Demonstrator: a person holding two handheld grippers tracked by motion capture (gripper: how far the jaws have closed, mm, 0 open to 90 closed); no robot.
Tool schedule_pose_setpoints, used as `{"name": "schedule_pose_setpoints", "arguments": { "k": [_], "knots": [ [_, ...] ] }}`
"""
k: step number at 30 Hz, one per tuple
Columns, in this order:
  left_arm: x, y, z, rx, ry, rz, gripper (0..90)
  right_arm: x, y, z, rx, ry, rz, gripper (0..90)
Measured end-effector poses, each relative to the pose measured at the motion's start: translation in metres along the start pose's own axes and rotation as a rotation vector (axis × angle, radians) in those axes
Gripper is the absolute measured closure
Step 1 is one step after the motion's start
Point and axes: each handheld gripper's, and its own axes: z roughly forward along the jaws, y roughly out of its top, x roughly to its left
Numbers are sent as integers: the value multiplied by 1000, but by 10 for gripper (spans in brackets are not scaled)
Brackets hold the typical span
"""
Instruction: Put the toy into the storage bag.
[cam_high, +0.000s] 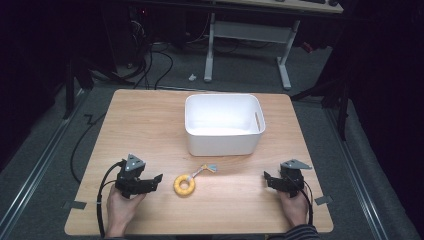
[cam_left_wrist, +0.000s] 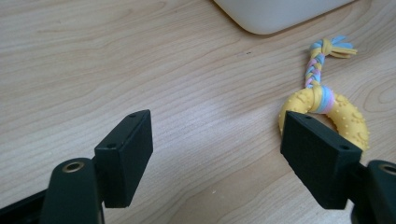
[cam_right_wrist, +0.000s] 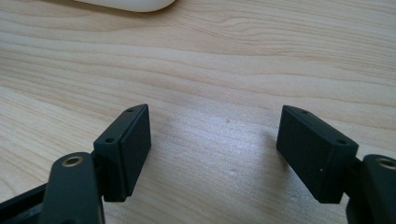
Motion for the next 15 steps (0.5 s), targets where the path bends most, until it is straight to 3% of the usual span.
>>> {"name": "schedule_pose_setpoints", "arguments": {
  "k": [2,9,11,15],
  "knots": [
    [-1,2,-1,-11,-17,-6,264,0,0,0,0,0,0,264],
    [-13,10,-4,-6,-42,41,281,0,0,0,0,0,1,263],
    [-16,13,-3,-6,-64,34,286,0,0,0,1,1,3,264],
    [-28,18,-1,0,-89,54,285,0,0,0,0,0,0,263]
  ]
}}
